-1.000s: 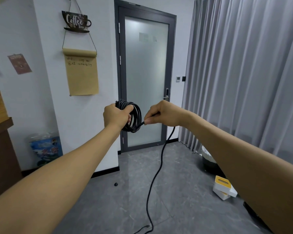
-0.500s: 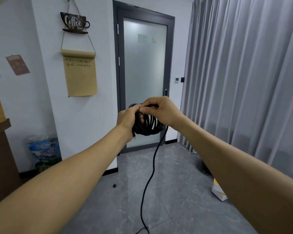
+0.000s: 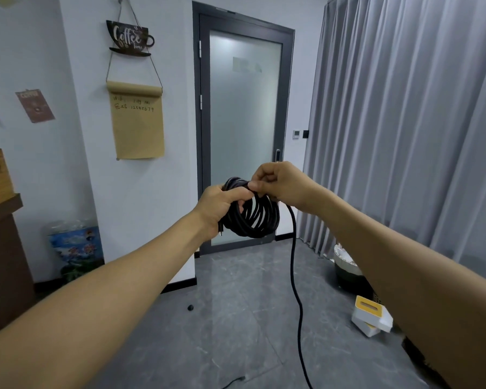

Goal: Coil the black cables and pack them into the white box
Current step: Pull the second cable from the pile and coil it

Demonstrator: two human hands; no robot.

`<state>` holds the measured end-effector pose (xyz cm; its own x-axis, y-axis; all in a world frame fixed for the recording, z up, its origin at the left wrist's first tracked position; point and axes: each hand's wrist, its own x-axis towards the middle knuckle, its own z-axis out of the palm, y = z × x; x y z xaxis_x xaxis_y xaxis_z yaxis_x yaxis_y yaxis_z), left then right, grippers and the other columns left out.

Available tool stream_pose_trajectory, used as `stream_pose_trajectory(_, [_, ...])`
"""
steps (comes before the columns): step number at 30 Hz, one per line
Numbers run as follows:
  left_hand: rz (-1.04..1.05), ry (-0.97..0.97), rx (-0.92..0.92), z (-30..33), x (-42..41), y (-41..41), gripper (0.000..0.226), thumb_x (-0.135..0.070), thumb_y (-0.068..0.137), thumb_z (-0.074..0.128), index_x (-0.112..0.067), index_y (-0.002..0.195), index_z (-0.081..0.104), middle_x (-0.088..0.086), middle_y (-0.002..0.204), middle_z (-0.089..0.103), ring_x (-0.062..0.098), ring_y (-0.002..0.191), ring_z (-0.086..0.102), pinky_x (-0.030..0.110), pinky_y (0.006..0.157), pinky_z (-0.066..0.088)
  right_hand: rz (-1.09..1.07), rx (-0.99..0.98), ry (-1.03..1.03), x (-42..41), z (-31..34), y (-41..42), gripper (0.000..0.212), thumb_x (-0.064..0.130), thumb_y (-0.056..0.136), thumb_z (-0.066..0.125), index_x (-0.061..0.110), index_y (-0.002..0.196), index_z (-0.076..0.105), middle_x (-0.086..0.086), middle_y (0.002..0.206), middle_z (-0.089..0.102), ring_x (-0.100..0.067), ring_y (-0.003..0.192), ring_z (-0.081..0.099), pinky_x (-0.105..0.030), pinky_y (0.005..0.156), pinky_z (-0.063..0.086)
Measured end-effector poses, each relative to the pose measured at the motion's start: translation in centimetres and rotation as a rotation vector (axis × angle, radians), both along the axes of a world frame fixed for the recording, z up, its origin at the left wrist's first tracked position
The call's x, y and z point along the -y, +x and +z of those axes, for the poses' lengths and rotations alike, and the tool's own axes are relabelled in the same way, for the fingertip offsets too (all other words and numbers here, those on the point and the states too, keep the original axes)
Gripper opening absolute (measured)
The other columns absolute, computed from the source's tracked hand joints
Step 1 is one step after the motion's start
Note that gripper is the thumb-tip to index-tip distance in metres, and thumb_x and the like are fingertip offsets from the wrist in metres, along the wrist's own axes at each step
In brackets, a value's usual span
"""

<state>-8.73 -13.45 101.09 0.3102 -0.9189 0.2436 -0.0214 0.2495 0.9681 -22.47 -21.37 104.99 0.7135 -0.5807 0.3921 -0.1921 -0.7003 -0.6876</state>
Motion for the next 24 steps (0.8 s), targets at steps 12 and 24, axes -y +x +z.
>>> stream_pose_trajectory(12, [0.221, 0.009, -0.174, -0.7, -0.8, 3.2, 0.027, -0.009, 0.082, 0.065, -0.015, 0.060, 0.050, -0.007, 0.045, 0.047, 0.005, 0.038, 0.043, 0.014, 0.038, 0.036, -0.203, 0.082, 0.157, 3.5, -2.4, -2.3, 0.019, 0.022, 0.091, 0.060, 0.011, 0.075, 0.061, -0.001, 0.062, 0.051, -0.013, 0.055, 0.040, -0.026, 0.056, 0.037])
stream_pose_trajectory(24, [0.423, 0.034, -0.139, -1.0, -0.6, 5.8, 0.021, -0.012, 0.080, 0.068, -0.015, 0.064, 0.054, -0.006, 0.053, 0.054, 0.010, 0.046, 0.050, 0.022, 0.049, 0.043, -0.220, 0.075, 0.340, 3.6, -5.4, -0.6, 0.016, 0.014, 0.094, 0.056, 0.006, 0.080, 0.060, -0.005, 0.067, 0.053, -0.014, 0.056, 0.044, -0.023, 0.057, 0.042])
